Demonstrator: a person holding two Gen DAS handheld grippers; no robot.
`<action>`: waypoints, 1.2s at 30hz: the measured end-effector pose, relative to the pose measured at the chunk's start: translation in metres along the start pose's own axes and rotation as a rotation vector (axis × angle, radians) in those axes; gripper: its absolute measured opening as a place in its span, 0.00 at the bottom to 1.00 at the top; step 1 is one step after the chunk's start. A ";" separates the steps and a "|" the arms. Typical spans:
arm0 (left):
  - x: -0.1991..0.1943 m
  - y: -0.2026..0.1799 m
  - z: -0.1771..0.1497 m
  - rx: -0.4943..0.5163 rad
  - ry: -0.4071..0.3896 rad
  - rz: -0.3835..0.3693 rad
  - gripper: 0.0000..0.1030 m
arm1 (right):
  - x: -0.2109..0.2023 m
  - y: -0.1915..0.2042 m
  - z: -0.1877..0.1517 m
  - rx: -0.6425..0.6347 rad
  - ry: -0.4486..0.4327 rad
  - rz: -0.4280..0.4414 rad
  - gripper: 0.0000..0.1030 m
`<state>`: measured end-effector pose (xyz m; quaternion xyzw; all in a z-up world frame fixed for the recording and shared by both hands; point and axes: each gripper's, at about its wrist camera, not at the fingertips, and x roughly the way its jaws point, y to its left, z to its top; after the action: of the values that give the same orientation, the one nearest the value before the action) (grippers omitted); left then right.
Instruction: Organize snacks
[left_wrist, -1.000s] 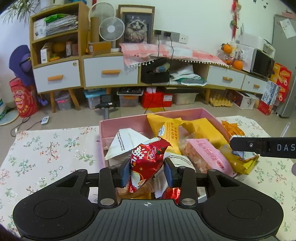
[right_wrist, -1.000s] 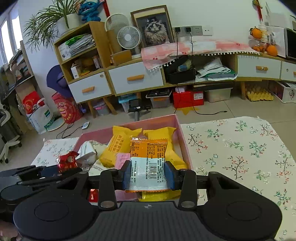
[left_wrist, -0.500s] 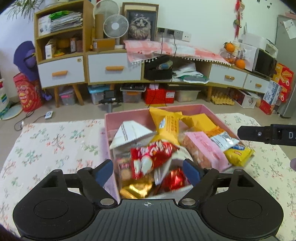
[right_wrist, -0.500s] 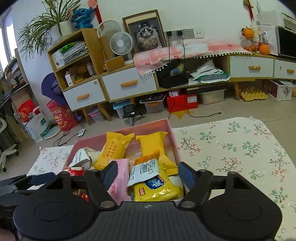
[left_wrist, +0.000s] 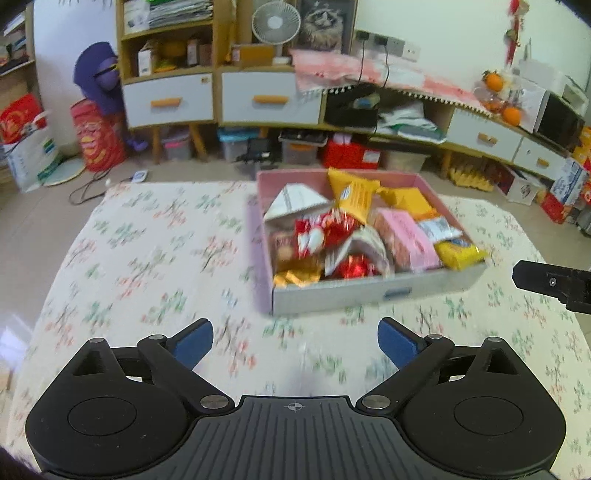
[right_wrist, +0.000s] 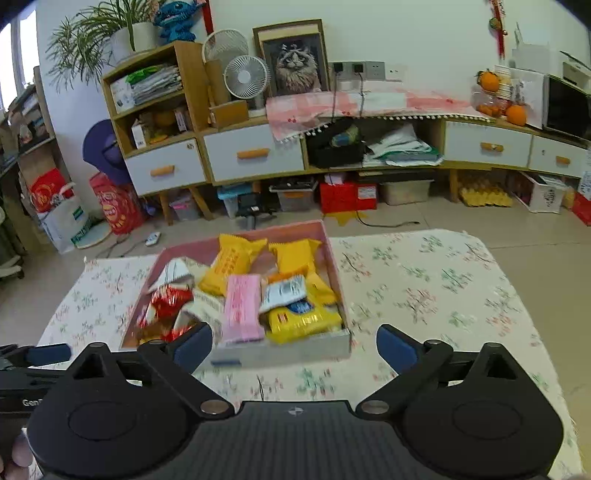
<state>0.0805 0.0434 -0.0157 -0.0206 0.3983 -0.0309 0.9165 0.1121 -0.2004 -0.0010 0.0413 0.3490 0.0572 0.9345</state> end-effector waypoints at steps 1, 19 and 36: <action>-0.005 -0.001 -0.004 0.005 0.004 0.005 0.96 | -0.004 0.001 -0.002 0.002 0.011 -0.010 0.72; -0.036 -0.016 -0.035 0.030 0.036 0.096 1.00 | -0.037 0.033 -0.047 -0.106 0.090 -0.087 0.76; -0.037 -0.014 -0.038 0.039 0.044 0.105 1.00 | -0.029 0.043 -0.047 -0.132 0.092 -0.086 0.76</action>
<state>0.0271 0.0314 -0.0140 0.0188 0.4180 0.0091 0.9082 0.0561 -0.1605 -0.0119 -0.0380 0.3884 0.0416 0.9198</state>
